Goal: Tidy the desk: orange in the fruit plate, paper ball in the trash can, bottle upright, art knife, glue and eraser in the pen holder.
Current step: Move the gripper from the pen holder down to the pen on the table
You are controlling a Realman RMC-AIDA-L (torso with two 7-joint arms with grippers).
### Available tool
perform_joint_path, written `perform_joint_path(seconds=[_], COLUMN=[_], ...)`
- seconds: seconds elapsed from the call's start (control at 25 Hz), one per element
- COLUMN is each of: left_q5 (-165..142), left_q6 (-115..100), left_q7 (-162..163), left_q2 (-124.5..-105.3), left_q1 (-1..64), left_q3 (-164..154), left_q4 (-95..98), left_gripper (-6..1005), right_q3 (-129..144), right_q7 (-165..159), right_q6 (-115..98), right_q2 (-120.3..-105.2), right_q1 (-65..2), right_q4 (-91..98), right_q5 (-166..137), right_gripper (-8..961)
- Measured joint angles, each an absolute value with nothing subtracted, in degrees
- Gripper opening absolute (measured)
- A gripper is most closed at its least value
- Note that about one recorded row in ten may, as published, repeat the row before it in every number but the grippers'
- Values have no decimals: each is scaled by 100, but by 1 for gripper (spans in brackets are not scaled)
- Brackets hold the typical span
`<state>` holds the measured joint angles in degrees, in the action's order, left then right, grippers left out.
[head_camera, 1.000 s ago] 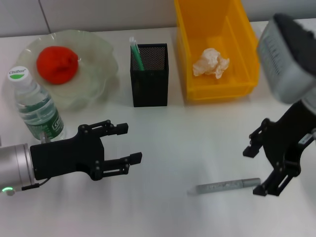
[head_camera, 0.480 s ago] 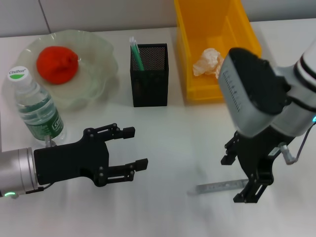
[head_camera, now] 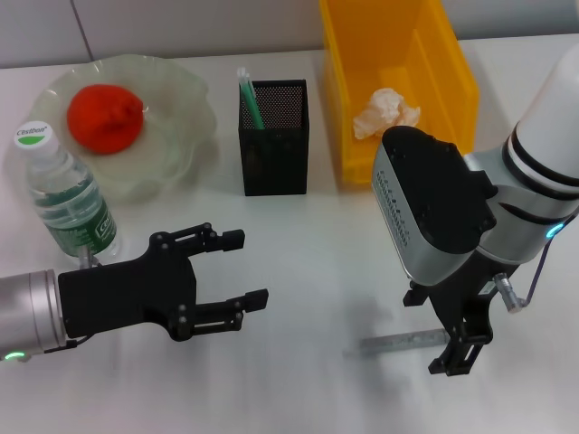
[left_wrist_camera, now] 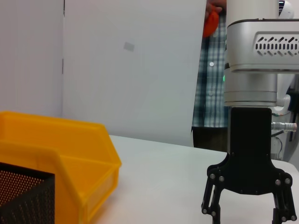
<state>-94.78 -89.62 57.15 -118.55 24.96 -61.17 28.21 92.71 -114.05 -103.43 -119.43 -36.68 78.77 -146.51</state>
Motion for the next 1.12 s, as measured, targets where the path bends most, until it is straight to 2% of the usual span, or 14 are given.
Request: perform_joint_path(seconds=[0.56, 0.76, 1.12], left_q5=[-9509, -9525, -9685], left_q6=[-8983, -9002, -9137], left_q7=[5635, 5608, 5592], left_q2=[-11849, -11819, -11766], left_q1=[2442, 2385, 2329], left_q3=[-6141, -6159, -6159], left_q4=[2821, 2827, 2828], left_gripper=[784, 784, 783], right_q3=[9565, 9590, 9756], right_q7=[-11773, -11835, -11851], right_q6=[-10174, -10136, -10038], right_q2=[-11945, -11944, -11950], right_q1=[-3768, -3757, -3744], right_q4=[7720, 7702, 7661], right_q5=[-14651, -14660, -14661], right_gripper=[812, 659, 638])
